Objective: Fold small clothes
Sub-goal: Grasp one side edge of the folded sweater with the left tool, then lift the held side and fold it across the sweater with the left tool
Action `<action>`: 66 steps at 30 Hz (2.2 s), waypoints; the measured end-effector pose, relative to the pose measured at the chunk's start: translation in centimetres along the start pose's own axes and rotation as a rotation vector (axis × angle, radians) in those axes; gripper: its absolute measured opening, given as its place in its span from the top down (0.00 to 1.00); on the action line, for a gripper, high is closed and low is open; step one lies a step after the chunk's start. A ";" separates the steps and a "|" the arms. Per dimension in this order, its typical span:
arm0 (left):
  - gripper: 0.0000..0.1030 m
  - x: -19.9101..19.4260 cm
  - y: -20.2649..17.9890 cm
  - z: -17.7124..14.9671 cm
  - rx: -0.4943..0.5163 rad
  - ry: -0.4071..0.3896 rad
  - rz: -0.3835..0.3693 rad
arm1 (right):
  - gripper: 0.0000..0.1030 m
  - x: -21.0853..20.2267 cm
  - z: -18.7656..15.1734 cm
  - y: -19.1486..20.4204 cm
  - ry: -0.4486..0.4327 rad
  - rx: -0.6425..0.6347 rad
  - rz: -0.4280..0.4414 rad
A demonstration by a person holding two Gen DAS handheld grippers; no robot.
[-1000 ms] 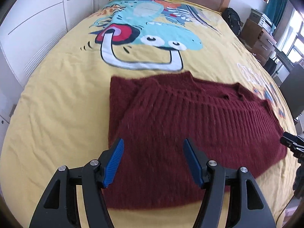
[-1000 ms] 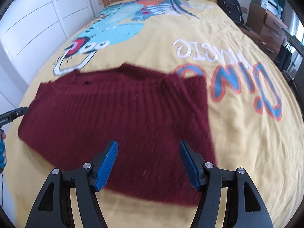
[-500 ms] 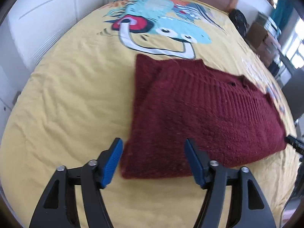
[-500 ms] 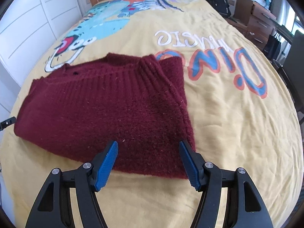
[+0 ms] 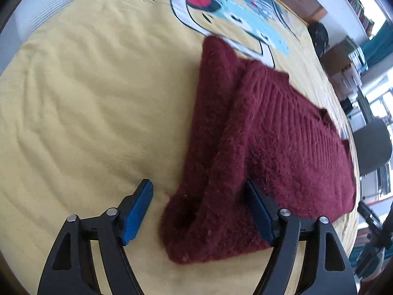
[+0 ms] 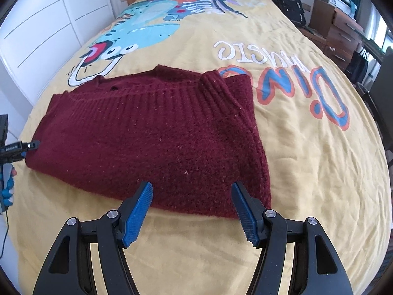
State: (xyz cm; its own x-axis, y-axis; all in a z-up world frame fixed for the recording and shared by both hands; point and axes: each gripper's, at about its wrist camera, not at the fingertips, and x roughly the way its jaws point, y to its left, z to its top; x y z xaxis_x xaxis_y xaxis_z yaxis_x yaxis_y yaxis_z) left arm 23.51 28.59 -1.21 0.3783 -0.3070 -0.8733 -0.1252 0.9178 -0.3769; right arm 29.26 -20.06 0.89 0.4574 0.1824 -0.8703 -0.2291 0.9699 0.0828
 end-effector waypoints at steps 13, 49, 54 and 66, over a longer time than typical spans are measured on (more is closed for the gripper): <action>0.62 1.0 1.4 1.5 -0.108 0.047 -0.252 | 0.34 2.1 -0.9 -0.7 0.032 0.022 0.017; 0.77 -1.6 -27.8 5.0 0.133 0.017 -0.303 | 0.34 -1.8 -8.4 -6.9 0.031 0.118 0.085; 0.77 1.4 -34.2 3.4 0.199 0.064 -0.327 | 0.34 -1.9 -9.2 -8.4 0.030 0.145 0.090; 0.77 12.2 -43.1 -3.2 0.423 0.178 -0.057 | 0.34 -2.2 -12.1 -10.9 0.034 0.162 0.083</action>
State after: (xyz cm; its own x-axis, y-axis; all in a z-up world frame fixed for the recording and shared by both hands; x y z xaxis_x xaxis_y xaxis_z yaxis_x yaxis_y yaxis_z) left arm 30.63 -15.55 3.42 0.2055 -0.3644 -0.9083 0.2908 0.9089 -0.2989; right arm 20.35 -32.99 -3.93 0.4131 0.2601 -0.8727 -0.1220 0.9655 0.2300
